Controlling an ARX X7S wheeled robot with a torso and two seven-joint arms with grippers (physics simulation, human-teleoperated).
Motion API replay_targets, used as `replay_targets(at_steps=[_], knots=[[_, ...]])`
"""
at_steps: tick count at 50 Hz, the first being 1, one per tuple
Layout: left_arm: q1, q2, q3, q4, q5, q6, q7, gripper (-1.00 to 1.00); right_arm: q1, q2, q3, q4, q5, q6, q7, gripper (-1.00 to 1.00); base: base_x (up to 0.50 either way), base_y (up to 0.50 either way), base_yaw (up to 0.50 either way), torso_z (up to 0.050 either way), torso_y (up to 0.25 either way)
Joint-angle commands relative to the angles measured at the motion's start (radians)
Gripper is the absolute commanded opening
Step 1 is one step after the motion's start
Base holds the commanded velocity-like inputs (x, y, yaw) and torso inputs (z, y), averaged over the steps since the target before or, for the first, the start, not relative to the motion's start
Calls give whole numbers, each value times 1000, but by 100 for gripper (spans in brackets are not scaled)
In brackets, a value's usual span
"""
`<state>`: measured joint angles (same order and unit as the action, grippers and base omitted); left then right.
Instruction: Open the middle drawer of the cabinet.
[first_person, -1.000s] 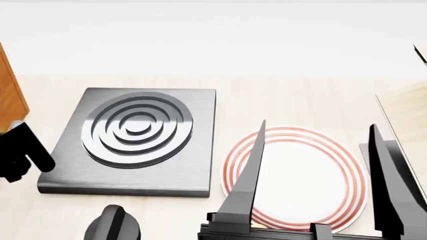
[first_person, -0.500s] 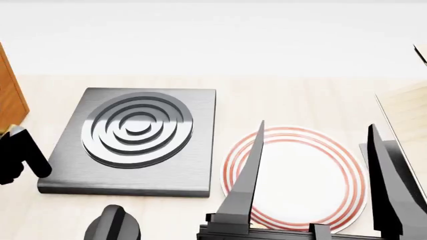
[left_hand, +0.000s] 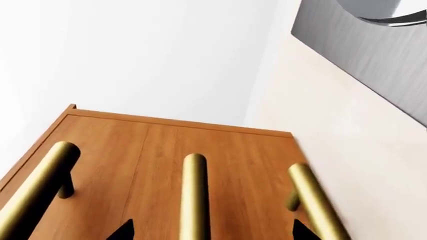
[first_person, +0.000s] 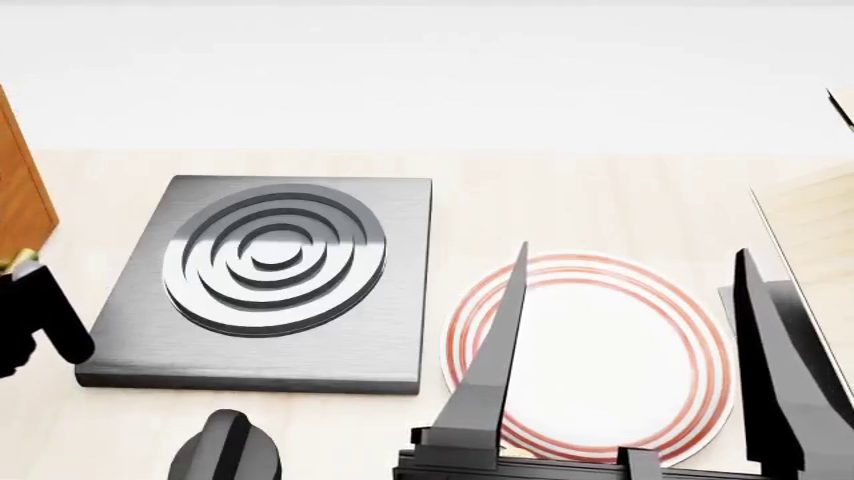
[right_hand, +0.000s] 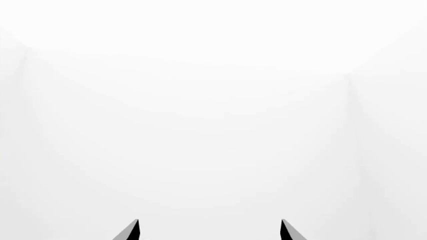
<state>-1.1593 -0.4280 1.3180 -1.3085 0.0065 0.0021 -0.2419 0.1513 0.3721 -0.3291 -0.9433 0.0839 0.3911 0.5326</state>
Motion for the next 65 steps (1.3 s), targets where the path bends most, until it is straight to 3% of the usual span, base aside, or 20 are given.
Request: replay_targets(at_steps=[1, 65], knots=[[-5, -5, 2, 0, -5, -23, 1, 100, 0, 3, -6, 1, 1, -2, 4, 100, 0, 0, 0, 0, 0], [-2, -3, -20, 0, -5, -97, -18, 100, 5, 21, -21, 16, 14, -17, 20, 100, 0, 0, 0, 0, 0]])
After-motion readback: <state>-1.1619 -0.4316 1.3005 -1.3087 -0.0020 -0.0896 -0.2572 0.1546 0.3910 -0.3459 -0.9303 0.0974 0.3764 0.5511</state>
